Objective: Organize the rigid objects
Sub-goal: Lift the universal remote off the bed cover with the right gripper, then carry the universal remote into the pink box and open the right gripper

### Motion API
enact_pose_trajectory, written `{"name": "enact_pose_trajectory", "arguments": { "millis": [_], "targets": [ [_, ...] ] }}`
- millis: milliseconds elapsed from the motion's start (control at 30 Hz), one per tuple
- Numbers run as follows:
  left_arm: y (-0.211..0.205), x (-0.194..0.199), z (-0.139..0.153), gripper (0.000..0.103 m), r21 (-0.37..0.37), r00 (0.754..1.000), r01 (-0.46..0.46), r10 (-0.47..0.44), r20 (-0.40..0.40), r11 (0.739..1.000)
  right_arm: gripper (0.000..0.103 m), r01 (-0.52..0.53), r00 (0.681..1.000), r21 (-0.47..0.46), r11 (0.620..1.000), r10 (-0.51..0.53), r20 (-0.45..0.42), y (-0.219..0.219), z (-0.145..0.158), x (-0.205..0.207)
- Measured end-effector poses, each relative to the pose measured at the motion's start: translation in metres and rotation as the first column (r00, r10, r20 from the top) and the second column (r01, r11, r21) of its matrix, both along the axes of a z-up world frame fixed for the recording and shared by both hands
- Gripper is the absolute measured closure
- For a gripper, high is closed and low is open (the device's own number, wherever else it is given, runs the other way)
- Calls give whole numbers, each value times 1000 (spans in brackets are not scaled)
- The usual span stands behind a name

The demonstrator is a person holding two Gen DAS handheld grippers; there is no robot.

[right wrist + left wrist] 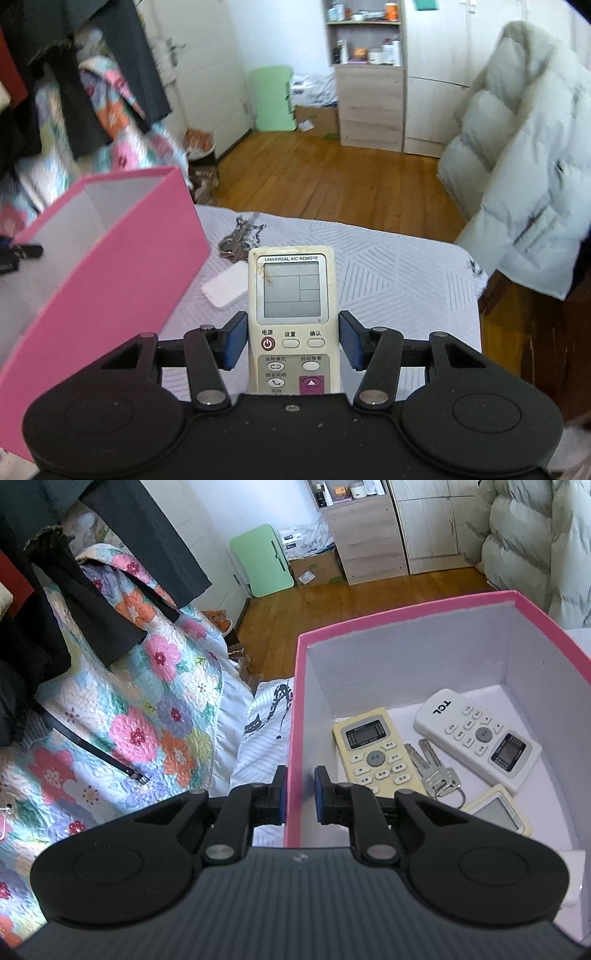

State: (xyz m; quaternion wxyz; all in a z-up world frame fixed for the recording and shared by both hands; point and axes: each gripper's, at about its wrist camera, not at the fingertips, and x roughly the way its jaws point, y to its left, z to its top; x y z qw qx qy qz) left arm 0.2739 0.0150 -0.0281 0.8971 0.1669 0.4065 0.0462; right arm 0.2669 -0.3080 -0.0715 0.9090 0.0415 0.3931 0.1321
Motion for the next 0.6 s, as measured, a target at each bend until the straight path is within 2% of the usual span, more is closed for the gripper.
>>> {"name": "enact_pose_trajectory", "arguments": {
  "millis": [100,200,400,600],
  "targets": [
    [4,-1,2,91,-27,1000,-8,8,9,1000,45,28,999,-2,1000,-28,31,9,10,-16],
    [5,-4,1,91,-17,1000,-1,1,19,1000,45,26,997,13,1000,-27,70,21,24,-29],
    [10,-5,5,93,-55,1000,0,2,31,999,45,27,985,16,1000,-29,172,36,63,-59],
    [10,-8,7,95,-57,999,12,-9,52,998,45,-45,959,59,997,27,281,55,112,-82]
  ]
}}
